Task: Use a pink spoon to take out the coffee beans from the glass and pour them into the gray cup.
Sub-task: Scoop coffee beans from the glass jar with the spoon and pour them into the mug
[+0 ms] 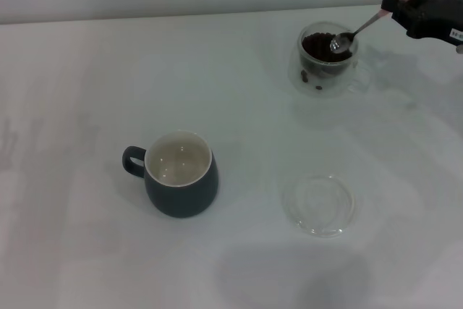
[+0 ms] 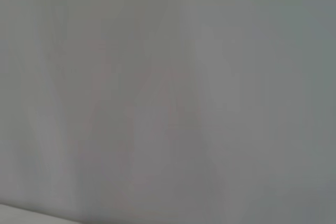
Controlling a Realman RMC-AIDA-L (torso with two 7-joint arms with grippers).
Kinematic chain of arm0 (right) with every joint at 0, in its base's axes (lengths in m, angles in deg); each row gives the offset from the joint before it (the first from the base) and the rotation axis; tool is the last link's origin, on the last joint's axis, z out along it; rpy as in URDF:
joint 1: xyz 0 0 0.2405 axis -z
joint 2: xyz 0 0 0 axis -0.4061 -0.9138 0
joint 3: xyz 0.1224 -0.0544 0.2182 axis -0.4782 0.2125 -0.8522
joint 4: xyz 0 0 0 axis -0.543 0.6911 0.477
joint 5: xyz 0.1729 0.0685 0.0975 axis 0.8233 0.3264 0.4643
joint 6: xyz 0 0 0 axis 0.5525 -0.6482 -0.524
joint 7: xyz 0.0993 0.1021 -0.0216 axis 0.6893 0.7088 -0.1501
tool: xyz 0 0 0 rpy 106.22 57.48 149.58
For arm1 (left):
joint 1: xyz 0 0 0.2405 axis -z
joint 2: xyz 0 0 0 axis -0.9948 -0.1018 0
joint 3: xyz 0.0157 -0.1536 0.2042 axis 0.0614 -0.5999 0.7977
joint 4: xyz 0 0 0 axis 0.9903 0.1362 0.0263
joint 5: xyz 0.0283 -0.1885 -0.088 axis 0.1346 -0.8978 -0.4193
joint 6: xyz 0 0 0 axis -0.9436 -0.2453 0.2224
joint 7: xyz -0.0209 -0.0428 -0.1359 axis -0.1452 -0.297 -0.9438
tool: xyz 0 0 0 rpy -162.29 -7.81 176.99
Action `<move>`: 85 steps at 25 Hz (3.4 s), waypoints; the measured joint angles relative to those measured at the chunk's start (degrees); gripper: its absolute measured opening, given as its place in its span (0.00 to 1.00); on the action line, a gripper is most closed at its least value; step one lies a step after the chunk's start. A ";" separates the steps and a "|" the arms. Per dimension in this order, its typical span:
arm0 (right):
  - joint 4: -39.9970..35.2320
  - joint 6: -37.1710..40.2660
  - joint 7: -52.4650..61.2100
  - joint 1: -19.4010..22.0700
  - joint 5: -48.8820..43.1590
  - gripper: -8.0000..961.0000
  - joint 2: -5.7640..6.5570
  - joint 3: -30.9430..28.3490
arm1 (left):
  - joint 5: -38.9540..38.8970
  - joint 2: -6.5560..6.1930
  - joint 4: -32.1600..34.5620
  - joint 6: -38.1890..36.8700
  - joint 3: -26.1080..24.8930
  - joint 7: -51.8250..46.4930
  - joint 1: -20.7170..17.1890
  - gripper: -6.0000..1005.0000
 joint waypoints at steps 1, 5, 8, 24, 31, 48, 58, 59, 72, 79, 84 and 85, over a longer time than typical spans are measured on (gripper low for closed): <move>0.34 0.26 -0.21 -0.12 -0.06 0.15 0.00 0.00 | 0.00 0.00 0.25 0.57 -0.03 -0.01 0.00 0.76; 1.52 0.70 -1.23 -0.57 -0.13 0.15 -0.03 0.07 | -0.03 -0.07 0.72 1.64 -0.06 -0.01 0.01 0.76; 1.83 0.79 -1.34 -0.70 -0.04 0.15 -0.10 0.48 | -0.04 -0.06 0.84 1.97 -0.08 -0.01 0.03 0.76; 9.20 4.21 9.21 -2.62 4.16 0.15 -0.10 0.16 | -0.04 -0.01 0.84 1.98 -0.08 -0.10 0.00 0.76; 10.86 5.29 16.03 -2.21 7.60 0.15 0.04 0.30 | -0.03 -0.07 0.79 1.97 -0.08 -0.10 0.00 0.76; 11.79 8.77 31.56 -2.15 7.52 0.15 0.05 0.23 | -0.03 -0.28 0.29 1.97 -0.08 -0.10 0.00 0.76; 11.88 8.72 37.26 -1.65 10.55 0.15 0.28 -0.06 | -0.21 -0.27 0.20 1.93 -0.08 -0.10 0.00 0.76; 11.88 8.63 37.80 -1.50 10.94 0.15 0.34 -0.14 | -0.21 -0.27 0.17 1.93 -0.08 -0.10 0.00 0.76; 11.68 -0.06 47.19 -0.86 11.16 0.15 2.56 0.04 | -0.26 -0.34 0.13 1.97 -0.12 0.10 0.07 0.76; 11.00 -3.69 52.86 -3.04 11.09 0.15 3.09 7.99 | -1.08 -0.36 0.14 1.98 -0.17 0.15 0.57 0.77; 10.99 -6.03 53.38 -5.00 11.04 0.15 1.29 12.61 | -1.11 -0.36 0.13 1.98 -0.17 0.16 0.59 0.77; 10.98 -6.53 53.29 -5.32 11.04 0.15 0.94 13.33 | -1.11 -0.36 0.13 1.98 -0.17 0.13 0.57 0.77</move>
